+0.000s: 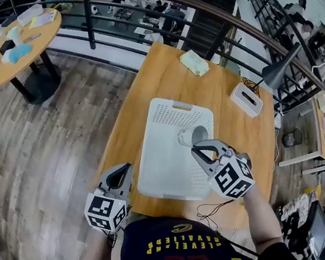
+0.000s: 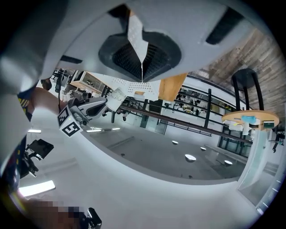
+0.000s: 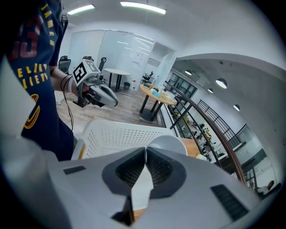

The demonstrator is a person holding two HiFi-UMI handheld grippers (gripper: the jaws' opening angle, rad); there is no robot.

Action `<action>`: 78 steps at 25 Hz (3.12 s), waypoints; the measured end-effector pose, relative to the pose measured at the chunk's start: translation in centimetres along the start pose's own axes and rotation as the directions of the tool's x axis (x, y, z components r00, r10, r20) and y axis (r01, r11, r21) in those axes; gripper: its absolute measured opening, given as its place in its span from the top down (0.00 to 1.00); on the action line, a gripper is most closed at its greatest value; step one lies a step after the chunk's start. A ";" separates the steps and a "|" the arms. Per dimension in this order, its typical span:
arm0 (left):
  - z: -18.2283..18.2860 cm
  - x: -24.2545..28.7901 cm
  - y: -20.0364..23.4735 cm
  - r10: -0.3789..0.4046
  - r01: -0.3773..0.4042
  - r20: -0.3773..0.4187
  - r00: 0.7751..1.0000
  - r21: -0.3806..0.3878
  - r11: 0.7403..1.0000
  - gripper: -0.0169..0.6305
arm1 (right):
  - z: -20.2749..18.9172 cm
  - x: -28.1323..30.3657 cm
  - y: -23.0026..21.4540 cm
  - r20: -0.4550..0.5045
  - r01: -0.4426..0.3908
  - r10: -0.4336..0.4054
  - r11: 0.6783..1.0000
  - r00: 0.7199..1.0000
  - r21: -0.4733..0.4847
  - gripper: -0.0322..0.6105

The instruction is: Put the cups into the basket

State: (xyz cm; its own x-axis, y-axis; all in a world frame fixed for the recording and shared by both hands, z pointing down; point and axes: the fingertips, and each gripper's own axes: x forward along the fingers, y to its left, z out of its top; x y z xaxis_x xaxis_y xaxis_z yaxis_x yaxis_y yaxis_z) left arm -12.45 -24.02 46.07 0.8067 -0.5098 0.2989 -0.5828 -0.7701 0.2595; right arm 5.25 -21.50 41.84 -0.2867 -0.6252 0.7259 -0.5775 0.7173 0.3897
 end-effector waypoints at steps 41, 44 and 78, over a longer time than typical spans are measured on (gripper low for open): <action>-3.7 4.5 6.5 -0.159 0.136 -0.138 0.978 -0.163 0.977 0.95 | -5.2 23.6 2.9 -0.311 -0.211 0.198 0.977 0.930 -0.010 0.91; -3.8 4.8 6.4 -0.159 0.136 -0.133 0.978 -0.170 0.976 0.95 | -5.9 24.3 2.9 -0.325 -0.212 0.184 0.976 0.928 -0.052 0.91; -0.5 4.1 4.5 -0.165 0.158 -0.078 0.983 -0.084 0.984 0.95 | 1.4 12.1 -2.3 0.160 -0.029 -0.077 0.818 0.984 0.575 0.75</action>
State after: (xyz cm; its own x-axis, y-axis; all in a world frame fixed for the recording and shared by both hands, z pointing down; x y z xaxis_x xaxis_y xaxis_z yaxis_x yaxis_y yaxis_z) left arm -11.78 -29.42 48.94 0.8815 -0.3445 0.3230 -0.4542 -0.8057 0.3801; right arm 2.06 -31.15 48.88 -0.3601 -0.7198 0.5935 -0.9032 0.4283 -0.0285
